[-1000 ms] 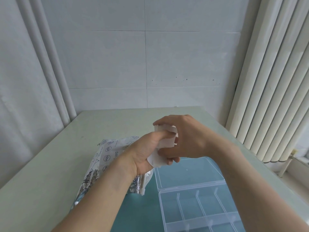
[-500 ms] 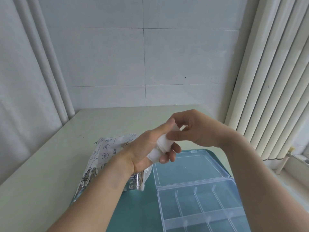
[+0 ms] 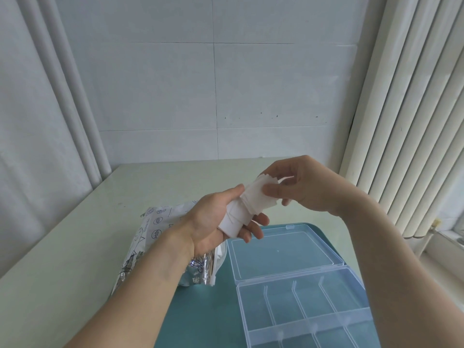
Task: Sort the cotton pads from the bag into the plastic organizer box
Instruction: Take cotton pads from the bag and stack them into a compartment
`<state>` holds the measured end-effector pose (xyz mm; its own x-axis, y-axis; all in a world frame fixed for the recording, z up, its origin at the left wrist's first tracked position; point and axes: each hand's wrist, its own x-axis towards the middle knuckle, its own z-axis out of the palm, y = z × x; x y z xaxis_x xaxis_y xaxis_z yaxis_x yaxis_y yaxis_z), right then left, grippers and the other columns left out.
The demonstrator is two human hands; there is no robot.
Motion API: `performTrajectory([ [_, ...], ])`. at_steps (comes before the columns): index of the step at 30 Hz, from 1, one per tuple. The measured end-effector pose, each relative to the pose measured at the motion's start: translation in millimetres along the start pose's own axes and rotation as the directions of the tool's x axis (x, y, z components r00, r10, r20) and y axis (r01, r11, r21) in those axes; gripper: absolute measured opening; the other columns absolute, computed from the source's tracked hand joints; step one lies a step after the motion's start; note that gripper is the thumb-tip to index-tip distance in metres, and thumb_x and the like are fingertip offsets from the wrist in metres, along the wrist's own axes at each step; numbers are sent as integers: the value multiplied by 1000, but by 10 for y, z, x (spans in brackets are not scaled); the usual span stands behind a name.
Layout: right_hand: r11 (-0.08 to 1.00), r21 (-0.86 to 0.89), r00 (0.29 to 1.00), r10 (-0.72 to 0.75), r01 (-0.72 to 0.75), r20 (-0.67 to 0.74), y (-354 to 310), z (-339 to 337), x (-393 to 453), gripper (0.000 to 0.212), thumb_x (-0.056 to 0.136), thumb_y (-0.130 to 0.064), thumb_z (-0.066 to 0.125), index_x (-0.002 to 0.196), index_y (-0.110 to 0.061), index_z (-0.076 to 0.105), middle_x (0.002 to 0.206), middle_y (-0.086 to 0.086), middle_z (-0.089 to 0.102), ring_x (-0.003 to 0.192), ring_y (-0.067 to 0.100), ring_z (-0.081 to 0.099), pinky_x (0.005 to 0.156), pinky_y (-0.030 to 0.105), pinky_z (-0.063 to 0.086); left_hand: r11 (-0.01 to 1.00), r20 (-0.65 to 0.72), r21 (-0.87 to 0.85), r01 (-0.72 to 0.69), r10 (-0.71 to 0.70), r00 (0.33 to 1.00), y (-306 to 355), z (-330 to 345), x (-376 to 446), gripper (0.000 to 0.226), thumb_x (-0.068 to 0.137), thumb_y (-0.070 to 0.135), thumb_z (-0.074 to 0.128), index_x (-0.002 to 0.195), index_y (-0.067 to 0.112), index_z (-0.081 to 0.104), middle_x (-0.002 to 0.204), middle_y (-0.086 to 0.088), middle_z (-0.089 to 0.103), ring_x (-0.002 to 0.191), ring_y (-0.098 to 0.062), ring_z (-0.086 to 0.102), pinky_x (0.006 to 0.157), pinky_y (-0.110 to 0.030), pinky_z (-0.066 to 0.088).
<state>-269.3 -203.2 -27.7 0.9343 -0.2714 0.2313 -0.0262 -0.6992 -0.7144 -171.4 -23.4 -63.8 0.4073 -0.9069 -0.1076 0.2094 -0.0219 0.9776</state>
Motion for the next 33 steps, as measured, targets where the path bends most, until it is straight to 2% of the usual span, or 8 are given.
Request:
performTrajectory([
  [3,998,49,999,31,-29,-36,5,7,3,9,88,-21,75,98,-22,77,97,-11,75,73,19,73,88,49,56,999,-23,-32,-2,1,1000,-8,-1,9,47,107,35,29,117,2,62,86,-22,66,61,-27,60,48,-27,42],
  [7,994,114,998,7,0,-57,11,32,14,12,88,-17,77,95,-27,79,91,-6,77,84,26,74,90,52,57,994,-47,-108,4,-10,999,-17,-15,34,46,106,31,30,112,-1,62,79,-20,66,55,-23,57,43,-23,35],
  [12,979,132,983,-141,157,-121,-31,87,10,16,88,-11,75,92,-26,79,95,-11,78,82,4,69,83,29,55,983,-108,-185,-9,-11,994,-10,-47,53,45,104,24,30,102,-2,67,81,-21,62,51,-20,53,41,-22,32],
  [15,932,310,981,-159,187,-116,-16,66,14,14,91,-3,69,96,-14,76,100,3,77,89,16,71,84,34,57,980,-146,-201,-10,-20,989,-14,-62,65,42,104,23,31,102,-3,64,77,-19,62,49,-20,52,39,-20,32],
  [21,957,283,998,-46,55,-41,68,47,39,9,91,-10,72,99,-10,75,101,18,74,82,29,62,72,38,53,987,-165,-153,-49,24,986,-3,-31,53,40,105,26,32,106,2,63,74,-19,63,52,-23,54,41,-23,34],
  [26,982,178,995,73,-61,-62,51,186,82,8,90,-19,73,97,-18,76,100,6,75,97,41,67,88,51,55,991,-138,-108,-73,57,989,-18,14,56,40,106,28,32,109,4,64,77,-19,63,55,-24,55,43,-25,35],
  [29,989,133,995,73,-64,-70,17,95,43,18,90,-25,74,107,-21,75,106,1,76,89,26,68,78,42,55,990,-169,-109,-85,66,983,-21,-4,53,41,106,27,32,111,1,62,76,-20,63,55,-25,55,45,-27,35],
  [33,997,81,1000,7,-8,19,-90,83,-25,20,88,-21,75,108,-18,76,122,-17,69,112,-1,63,100,29,49,992,-121,-77,-99,89,989,-9,4,31,45,107,31,30,114,2,64,83,-22,66,62,-30,62,52,-32,43],
])
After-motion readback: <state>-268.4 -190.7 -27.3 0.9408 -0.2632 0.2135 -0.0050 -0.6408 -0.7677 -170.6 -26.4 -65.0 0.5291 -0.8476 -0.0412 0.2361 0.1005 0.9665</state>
